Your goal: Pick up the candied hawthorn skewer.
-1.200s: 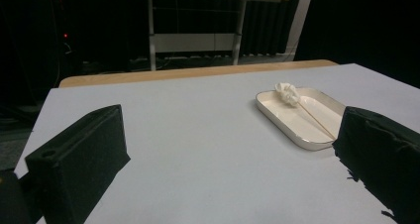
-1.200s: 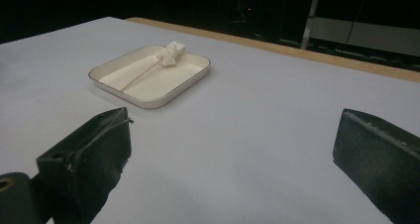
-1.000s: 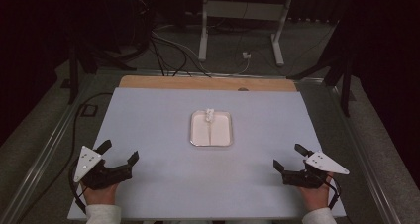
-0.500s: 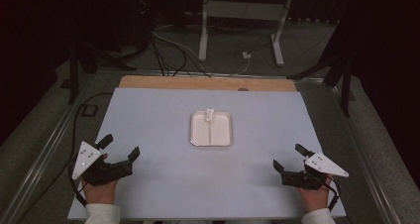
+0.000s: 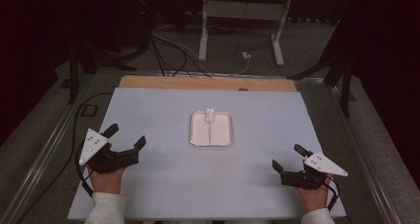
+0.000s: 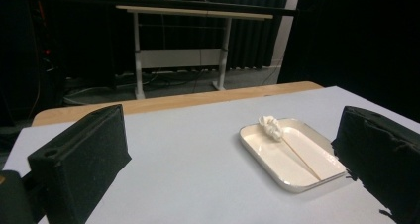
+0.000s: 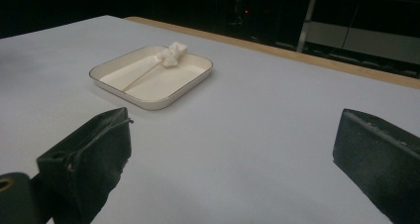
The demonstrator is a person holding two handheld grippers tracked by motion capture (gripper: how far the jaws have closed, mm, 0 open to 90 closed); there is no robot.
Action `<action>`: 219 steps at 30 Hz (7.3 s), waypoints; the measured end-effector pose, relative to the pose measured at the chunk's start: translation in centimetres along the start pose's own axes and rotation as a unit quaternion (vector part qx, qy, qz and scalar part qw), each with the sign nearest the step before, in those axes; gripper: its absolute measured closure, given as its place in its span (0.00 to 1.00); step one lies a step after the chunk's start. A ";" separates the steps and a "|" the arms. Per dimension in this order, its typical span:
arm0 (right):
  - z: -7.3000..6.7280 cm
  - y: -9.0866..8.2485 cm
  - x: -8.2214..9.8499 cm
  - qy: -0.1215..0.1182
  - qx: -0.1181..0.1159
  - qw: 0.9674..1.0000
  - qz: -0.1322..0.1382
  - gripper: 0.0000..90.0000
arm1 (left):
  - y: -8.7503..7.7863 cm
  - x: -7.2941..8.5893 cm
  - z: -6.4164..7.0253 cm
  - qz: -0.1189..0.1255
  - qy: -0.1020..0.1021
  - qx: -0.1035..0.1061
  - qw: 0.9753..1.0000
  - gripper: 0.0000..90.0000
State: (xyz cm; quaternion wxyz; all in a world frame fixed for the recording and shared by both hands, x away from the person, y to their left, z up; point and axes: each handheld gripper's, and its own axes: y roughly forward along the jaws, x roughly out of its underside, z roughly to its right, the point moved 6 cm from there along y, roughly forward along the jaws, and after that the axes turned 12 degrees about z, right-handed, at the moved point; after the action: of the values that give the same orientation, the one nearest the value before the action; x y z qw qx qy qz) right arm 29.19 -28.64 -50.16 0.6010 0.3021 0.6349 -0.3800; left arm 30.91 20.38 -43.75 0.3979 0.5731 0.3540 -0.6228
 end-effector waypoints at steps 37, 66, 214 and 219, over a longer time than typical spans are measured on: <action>0.1 0.1 0.2 0.011 0.007 1.000 -0.010 0.02 | 11.6 2.8 5.6 -0.094 0.024 0.052 0.994 0.01; 0.1 0.1 0.3 0.009 0.005 1.000 -0.013 0.02 | 16.0 7.7 8.4 -0.159 0.025 0.066 0.985 0.01; -0.1 0.4 0.5 0.011 0.001 1.000 -0.023 0.02 | 10.5 7.0 8.9 -0.193 -0.014 0.130 0.972 1.00; -0.1 0.5 0.5 0.010 0.000 1.000 -0.025 0.02 | 10.0 6.8 9.3 -0.175 -0.002 0.140 0.975 1.00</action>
State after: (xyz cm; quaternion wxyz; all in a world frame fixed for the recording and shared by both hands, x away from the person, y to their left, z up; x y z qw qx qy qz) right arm 29.48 -28.35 -50.76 0.5849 0.2901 0.6485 -0.3912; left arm 35.76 7.06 -49.52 0.1997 0.5508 0.3569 -0.7275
